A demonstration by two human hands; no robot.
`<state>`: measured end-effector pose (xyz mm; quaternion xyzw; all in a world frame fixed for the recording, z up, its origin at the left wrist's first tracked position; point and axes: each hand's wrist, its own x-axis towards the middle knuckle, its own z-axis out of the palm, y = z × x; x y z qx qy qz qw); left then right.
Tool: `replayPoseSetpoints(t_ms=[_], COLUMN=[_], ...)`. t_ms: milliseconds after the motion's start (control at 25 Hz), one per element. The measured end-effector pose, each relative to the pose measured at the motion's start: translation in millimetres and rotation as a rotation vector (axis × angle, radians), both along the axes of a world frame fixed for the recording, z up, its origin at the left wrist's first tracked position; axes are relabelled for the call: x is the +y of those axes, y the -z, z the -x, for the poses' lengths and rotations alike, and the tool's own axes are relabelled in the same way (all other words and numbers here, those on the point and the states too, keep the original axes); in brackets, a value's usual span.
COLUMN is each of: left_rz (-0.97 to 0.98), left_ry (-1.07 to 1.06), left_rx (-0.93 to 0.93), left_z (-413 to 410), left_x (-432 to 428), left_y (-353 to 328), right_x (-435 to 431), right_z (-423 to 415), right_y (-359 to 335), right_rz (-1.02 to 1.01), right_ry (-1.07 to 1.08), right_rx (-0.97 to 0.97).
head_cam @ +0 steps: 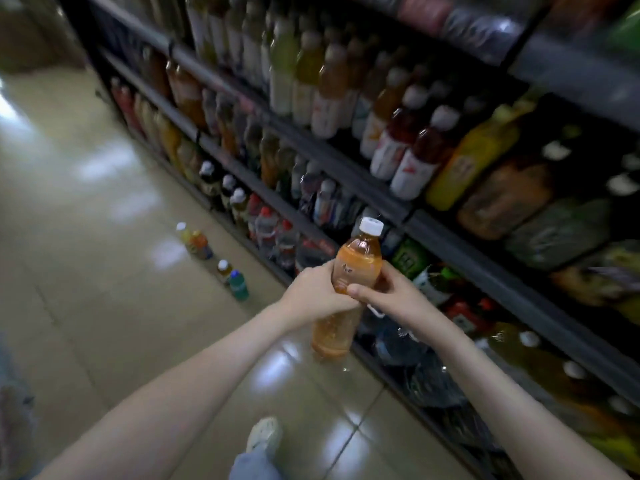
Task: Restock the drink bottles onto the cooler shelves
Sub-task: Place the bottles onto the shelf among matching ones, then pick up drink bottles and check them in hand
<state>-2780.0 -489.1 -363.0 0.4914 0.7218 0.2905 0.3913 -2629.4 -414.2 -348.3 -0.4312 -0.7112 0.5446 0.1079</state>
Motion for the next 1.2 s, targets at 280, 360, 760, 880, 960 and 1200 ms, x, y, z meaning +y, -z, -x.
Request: replayPoseSetpoints(t_ms=[280, 360, 760, 880, 960, 1200], left_rz=[-0.230, -0.259, -0.388, -0.343, -0.422, -0.717], left_ry=[0.193, 0.266, 0.701, 0.847, 0.809, 0.634], left_rx=[0.115, 0.107, 0.018, 0.071, 0.046, 0.226], left_z=[-26, -27, -3, -8, -19, -73], left_x=[36, 44, 100, 115, 117, 102], left_y=[-139, -157, -225, -244, -253, -262], right_x=[-1, -4, 4, 2, -1, -13], right_z=[-28, -28, -43, -55, -58, -67], right_y=[-140, -157, -219, -250, -266, -263], right_rz=[-0.008, -0.072, -0.333, -0.363, -0.395, -0.566], right_ry=[0.158, 0.254, 0.668, 0.713, 0.734, 0.936], right_rx=[0.171, 0.170, 0.341, 0.443, 0.521, 0.351])
